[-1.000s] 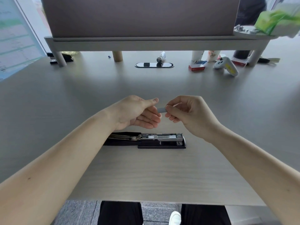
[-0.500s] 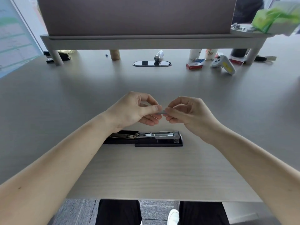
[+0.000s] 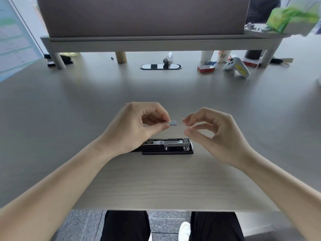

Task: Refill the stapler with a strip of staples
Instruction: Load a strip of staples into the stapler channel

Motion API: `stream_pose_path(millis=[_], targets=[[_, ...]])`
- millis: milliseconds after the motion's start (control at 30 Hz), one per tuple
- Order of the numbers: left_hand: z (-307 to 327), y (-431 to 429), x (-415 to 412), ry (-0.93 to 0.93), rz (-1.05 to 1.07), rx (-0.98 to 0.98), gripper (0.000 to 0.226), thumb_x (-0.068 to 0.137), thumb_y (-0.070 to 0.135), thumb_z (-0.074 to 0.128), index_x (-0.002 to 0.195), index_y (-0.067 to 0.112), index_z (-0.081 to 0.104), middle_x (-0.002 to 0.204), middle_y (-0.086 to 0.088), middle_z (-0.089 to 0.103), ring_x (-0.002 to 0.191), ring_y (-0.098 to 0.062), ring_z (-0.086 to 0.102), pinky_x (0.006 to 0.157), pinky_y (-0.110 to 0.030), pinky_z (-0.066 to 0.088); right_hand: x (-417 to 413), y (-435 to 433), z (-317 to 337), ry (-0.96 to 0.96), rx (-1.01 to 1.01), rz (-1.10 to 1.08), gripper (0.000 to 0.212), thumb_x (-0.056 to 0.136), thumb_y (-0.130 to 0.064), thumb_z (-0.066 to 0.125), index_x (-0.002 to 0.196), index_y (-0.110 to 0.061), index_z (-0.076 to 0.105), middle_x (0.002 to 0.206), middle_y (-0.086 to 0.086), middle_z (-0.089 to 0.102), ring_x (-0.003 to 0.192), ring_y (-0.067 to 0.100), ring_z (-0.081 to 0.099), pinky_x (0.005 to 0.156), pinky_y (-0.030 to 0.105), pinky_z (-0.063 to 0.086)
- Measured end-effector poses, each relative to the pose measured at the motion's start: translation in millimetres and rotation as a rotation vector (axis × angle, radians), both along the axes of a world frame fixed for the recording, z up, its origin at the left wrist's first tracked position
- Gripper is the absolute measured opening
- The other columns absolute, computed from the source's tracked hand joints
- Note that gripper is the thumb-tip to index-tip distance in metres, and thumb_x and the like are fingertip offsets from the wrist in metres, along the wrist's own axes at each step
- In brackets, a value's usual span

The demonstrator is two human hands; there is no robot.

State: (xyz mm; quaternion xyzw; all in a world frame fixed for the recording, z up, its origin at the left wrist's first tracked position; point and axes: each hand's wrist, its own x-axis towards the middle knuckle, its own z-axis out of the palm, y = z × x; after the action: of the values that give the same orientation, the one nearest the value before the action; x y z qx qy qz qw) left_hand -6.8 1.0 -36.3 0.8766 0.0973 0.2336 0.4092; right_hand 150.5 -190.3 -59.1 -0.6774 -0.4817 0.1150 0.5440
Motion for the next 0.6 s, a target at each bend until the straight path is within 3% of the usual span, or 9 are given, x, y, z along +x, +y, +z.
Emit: stream_pose_path(millis=[167, 367, 600], targets=[[-7, -7, -11, 0.013, 0.002, -0.009, 0.007, 0.086, 0.012, 0.085, 0.090, 0.017, 0.081, 0.089, 0.003, 0.084, 0.085, -0.017, 0.081, 0.088, -0.043, 0.064, -3, -18, -6, -0.217, -0.068, 0.055, 0.021, 0.082, -0.019, 0.088, 0.098, -0.017, 0.075, 0.106, -0.007, 0.079, 0.105, 0.016, 0.075, 0.092, 0.031, 0.061], [-7, -16, -13, 0.005, 0.000, 0.068, 0.007, 0.085, 0.011, 0.085, 0.090, 0.015, 0.082, 0.086, 0.006, 0.084, 0.085, -0.010, 0.080, 0.087, -0.027, 0.062, -3, -12, -10, -0.330, -0.095, 0.094, 0.013, 0.088, -0.011, 0.085, 0.097, -0.015, 0.077, 0.102, -0.007, 0.079, 0.098, 0.013, 0.075, 0.088, 0.029, 0.061], [-8, -18, -14, 0.027, 0.003, 0.093, 0.007, 0.085, 0.014, 0.086, 0.089, 0.018, 0.083, 0.084, 0.008, 0.083, 0.085, -0.008, 0.080, 0.086, -0.028, 0.062, -3, -14, -9, -0.390, -0.105, 0.088, 0.008, 0.091, -0.006, 0.081, 0.094, -0.014, 0.078, 0.093, -0.006, 0.078, 0.089, 0.005, 0.074, 0.084, 0.005, 0.047]])
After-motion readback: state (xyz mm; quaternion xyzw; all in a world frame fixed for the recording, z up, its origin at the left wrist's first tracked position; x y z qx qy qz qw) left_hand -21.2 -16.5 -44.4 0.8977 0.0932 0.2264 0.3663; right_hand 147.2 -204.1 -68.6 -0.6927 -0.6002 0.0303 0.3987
